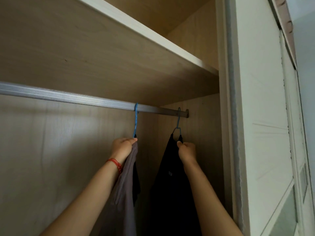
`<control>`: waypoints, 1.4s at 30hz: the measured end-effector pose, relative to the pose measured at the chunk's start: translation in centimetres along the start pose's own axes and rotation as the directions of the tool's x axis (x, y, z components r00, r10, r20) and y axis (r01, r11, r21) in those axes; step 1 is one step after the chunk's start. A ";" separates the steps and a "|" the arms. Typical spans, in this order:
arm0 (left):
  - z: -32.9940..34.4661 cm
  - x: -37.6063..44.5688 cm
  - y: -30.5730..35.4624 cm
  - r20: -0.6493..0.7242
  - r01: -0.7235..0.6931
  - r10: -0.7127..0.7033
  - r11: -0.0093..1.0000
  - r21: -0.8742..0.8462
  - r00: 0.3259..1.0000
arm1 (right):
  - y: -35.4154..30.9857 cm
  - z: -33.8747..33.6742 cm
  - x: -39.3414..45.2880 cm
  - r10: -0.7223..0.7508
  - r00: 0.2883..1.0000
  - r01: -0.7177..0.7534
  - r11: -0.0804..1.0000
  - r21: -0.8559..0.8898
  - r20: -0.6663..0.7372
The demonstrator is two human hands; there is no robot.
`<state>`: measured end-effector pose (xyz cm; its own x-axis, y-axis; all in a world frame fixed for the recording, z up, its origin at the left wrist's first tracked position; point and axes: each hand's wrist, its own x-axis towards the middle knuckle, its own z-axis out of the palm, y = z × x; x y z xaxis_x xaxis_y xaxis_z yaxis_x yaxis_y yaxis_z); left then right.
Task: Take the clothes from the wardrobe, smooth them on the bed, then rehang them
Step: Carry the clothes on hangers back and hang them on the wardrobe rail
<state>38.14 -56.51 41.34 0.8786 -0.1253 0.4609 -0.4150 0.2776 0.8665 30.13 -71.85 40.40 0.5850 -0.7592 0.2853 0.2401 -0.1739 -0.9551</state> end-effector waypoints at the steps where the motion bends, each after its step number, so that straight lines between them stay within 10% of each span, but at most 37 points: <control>1: -0.1 0.0 0.1 -0.002 0.008 -0.008 1.000 -0.001 1.000 | -0.1 0.0 0.0 0.005 1.000 -0.004 1.000 0.012 -0.016; 20: -3.2 -0.4 1.2 -0.099 -0.018 0.018 1.000 0.000 0.995 | -0.5 0.8 -0.7 0.062 0.998 -0.060 0.997 -0.057 0.019; 31: -4.8 -3.0 1.6 -0.051 -0.078 0.077 0.997 -0.021 0.996 | 2.8 -1.2 -5.1 -0.150 0.987 0.141 0.980 -0.140 -0.059; 38: -7.9 -7.4 -5.3 0.049 -0.175 0.171 0.979 0.100 0.984 | 10.8 -3.6 -12.0 -0.153 0.988 0.156 0.972 -0.174 0.031; 42: -10.7 -11.3 -12.4 0.053 0.022 -0.029 0.991 0.134 0.998 | 17.8 -4.6 -16.7 -0.075 0.997 0.077 0.960 -0.268 0.018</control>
<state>35.94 -48.33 23.33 0.8766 -0.1837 0.4447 -0.4235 0.1441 0.8944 21.02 -65.14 18.26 0.5793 -0.7324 0.3578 0.0681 -0.3940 -0.9166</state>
